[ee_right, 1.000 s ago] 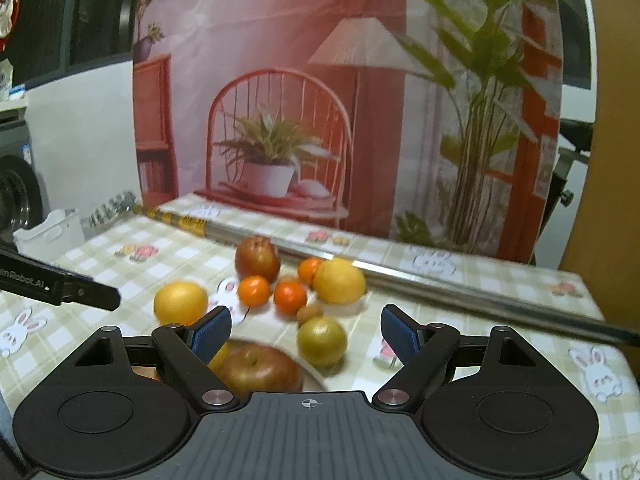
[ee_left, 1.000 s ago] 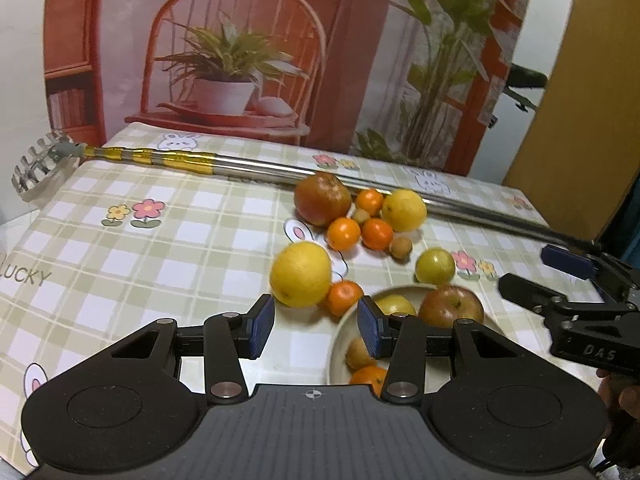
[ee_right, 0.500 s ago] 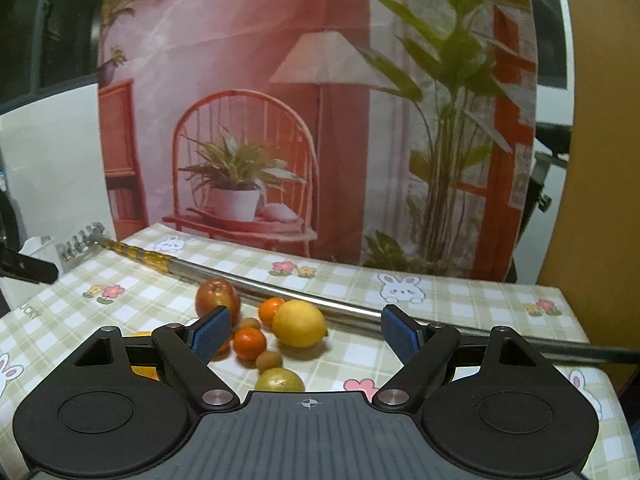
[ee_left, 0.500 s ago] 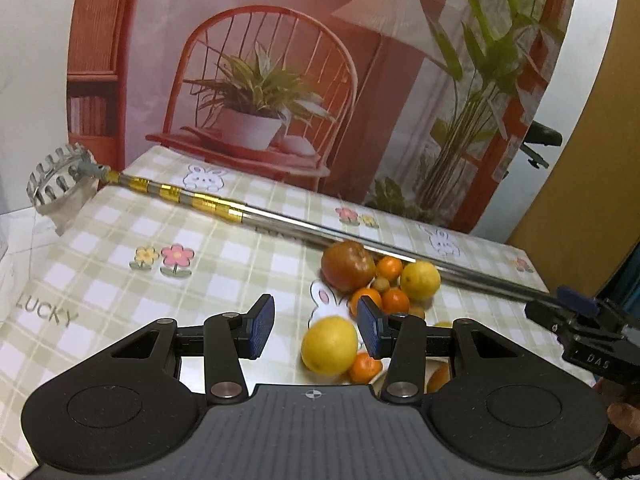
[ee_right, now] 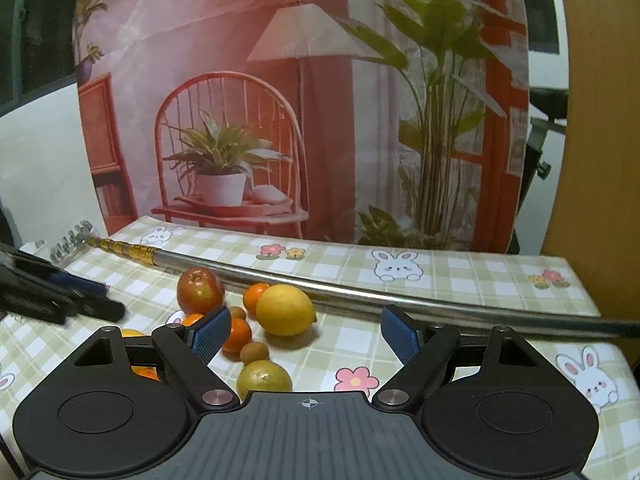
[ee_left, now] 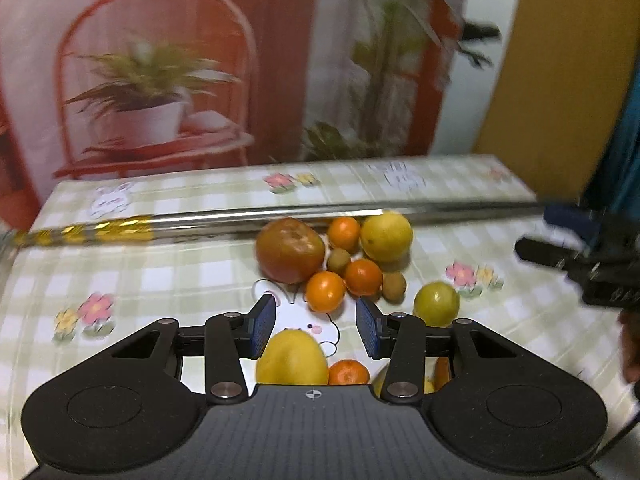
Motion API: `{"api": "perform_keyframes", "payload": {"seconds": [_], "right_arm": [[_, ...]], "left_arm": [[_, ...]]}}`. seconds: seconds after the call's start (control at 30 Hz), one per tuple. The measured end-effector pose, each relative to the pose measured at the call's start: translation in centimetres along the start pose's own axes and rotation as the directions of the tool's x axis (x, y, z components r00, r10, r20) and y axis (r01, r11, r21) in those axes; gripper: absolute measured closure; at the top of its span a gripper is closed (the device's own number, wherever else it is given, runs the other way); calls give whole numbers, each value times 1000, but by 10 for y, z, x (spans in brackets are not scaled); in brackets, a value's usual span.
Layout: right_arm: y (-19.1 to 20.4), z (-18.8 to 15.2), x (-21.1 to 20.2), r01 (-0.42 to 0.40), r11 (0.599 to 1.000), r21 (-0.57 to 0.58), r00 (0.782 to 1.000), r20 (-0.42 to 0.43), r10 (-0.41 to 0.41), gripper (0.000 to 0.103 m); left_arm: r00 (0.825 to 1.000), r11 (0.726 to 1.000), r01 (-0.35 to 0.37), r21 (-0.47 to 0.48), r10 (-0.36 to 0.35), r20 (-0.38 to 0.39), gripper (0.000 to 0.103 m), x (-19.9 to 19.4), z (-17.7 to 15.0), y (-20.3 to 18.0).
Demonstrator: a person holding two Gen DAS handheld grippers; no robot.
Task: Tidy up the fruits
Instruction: 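Move the left tool to the fruit pile and grasp a mandarin orange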
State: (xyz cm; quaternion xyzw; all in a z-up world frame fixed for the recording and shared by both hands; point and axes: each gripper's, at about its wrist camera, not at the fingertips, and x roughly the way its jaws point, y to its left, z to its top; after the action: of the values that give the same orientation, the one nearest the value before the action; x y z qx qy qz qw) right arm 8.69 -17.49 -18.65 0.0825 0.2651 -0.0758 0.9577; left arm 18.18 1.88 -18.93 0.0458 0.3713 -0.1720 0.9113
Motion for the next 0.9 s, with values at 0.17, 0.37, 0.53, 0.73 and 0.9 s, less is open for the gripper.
{"api": "perform_keyframes", "payload": {"seconds": [0.17,0.37,0.53,0.73,0.9], "right_arm": [[-11,-3,9,5,999,33,1000,-17,-4,24],[-20,-9,17,4,999,53,999,-36,-2,25],[-25,-14,22,4,997,75,999,-48,0,25],[-29,-18,27,4,996,93,998,-64,2,25],[-32,-19,29,10,995,95,997,-74,-3,26]], "left_arm": [[998,997,18,76,-14,-59,56,46,6,-5],[993,997,32,73,-23,-116,61,80,10,-4],[990,997,31,64,-22,-138,62,93,13,-3],[987,998,35,48,-27,-158,66,106,16,-1],[988,998,40,51,-31,-153,66,101,14,-3]]}}
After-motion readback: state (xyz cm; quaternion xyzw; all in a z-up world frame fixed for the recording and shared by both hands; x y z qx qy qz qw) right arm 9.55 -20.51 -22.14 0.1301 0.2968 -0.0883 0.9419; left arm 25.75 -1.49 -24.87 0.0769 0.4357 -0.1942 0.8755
